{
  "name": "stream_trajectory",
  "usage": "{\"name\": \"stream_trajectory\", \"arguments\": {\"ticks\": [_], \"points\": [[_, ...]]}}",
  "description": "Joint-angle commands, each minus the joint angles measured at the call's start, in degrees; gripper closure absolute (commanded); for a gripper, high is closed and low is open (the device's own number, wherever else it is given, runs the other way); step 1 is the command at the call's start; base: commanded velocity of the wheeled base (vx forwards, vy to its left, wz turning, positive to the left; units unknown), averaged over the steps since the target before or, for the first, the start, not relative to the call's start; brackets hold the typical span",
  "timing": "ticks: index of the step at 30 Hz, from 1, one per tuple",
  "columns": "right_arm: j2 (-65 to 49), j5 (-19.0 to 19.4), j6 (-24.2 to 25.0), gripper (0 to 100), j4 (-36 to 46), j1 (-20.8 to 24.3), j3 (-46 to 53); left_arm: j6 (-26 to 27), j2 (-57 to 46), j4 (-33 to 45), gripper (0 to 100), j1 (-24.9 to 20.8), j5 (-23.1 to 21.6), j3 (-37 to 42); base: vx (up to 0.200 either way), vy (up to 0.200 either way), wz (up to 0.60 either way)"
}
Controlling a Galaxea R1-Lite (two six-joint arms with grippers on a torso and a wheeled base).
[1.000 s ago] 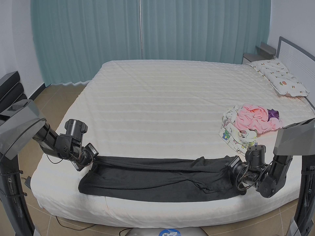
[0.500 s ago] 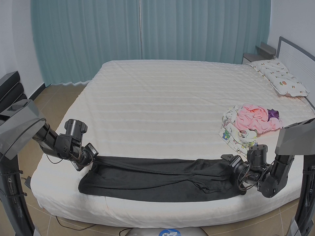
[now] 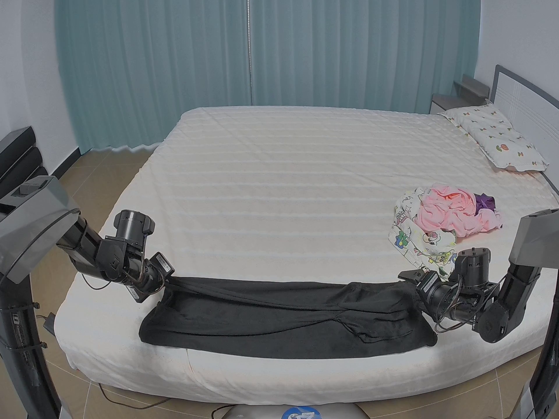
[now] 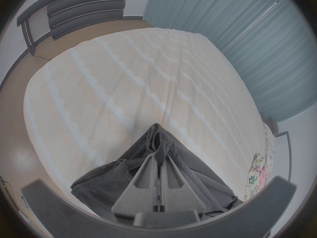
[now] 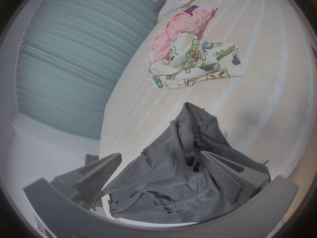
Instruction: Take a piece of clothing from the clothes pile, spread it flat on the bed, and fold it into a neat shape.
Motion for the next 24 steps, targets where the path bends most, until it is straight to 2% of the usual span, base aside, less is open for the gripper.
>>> {"name": "stream_trajectory", "arguments": {"ticks": [1, 5, 6, 18, 24], "points": [[2.30, 0.28, -0.07, 0, 0.09, -0.23, -2.30, -0.03, -0.03, -0.03, 100, 0.06, 0.02, -0.04, 0.000, 0.000, 0.00], [3.79, 0.37, -0.07, 0, 0.18, -0.58, -3.79, -0.03, 0.06, -0.03, 100, 0.06, 0.02, -0.13, 0.000, 0.000, 0.00], [4.05, 0.37, -0.07, 100, 0.18, -0.58, -3.88, -0.03, 0.06, -0.03, 100, 0.06, 0.02, -0.13, 0.000, 0.000, 0.00], [5.02, 0.20, -1.39, 100, 0.27, -0.85, -3.88, -0.03, 0.06, -0.12, 100, 0.06, 0.02, -0.13, 0.000, 0.000, 0.00], [2.30, 0.02, -1.39, 100, -0.52, -2.34, -2.65, -0.03, -0.11, -0.03, 100, 0.24, 0.11, -0.13, 0.000, 0.000, 0.00]]}}
